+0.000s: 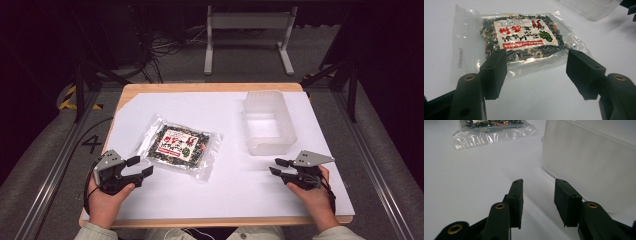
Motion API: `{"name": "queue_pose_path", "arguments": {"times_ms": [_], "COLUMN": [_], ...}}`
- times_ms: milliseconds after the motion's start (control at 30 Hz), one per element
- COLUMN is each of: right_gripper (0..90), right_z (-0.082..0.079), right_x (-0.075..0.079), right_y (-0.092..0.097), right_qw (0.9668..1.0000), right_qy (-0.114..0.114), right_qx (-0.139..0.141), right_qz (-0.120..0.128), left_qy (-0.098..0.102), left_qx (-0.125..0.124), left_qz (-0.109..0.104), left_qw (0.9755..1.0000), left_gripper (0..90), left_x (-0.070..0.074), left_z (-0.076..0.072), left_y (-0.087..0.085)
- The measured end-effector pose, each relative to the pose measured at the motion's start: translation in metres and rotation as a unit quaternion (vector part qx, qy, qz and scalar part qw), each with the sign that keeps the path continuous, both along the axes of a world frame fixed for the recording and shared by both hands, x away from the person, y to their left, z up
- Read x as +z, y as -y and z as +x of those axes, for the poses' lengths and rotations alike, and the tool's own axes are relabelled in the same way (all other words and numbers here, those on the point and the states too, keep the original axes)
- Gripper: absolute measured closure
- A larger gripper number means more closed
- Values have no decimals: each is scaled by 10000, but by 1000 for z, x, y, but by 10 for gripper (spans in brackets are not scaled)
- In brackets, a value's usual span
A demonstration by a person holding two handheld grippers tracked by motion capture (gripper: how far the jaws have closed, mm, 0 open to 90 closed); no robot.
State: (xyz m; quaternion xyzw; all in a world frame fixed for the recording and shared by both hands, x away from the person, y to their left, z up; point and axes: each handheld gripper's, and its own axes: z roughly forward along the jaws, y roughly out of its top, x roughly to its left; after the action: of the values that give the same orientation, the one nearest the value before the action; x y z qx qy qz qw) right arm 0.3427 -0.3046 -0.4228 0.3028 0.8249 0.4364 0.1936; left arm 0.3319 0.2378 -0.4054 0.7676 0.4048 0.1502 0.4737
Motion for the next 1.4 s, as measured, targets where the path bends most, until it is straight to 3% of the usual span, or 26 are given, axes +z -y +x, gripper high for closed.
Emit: {"name": "queue_pose_path", "arguments": {"times_ms": [200,367,500,767,900,1067,1233,1300,1367,1400], "right_gripper": [576,564,557,544,537,527,516,513,515,517], "right_z": [0,-1,-2,-2,-2,-2,-2,-1,-1,-1], "right_x": [-1,-1,-2,-3,-3,-3,-3,-3,-4,-4], "right_y": [0,1,3,3,3,3,3,3,3,3], "right_qw": [10000,10000,10000,10000,9999,9999,9999,9999,9999,9999], "right_qy": [-21,-47,-62,-81,-81,-83,-79,-80,-91,-106], "right_qx": [5,-10,-45,-40,-37,-34,-33,-33,-30,-27], "right_qz": [-7,10,36,41,52,58,61,60,58,54], "left_qy": [28,-30,-29,-58,-60,-157,-111,-183,-161,-219], "left_qx": [-20,63,47,211,310,484,562,603,596,593], "left_qz": [50,-40,-176,-254,-159,-221,-148,-137,-124,-137], "left_qw": [10000,10000,9998,9994,9994,9985,9982,9979,9980,9979], "left_gripper": [310,251,235,193,189,188,190,191,224,284], "left_x": [12,12,15,19,16,9,3,0,-5,-7], "left_z": [8,15,27,49,60,72,81,83,84,85], "left_y": [2,3,1,-4,-7,-14,-19,-21,-23,-24]}}
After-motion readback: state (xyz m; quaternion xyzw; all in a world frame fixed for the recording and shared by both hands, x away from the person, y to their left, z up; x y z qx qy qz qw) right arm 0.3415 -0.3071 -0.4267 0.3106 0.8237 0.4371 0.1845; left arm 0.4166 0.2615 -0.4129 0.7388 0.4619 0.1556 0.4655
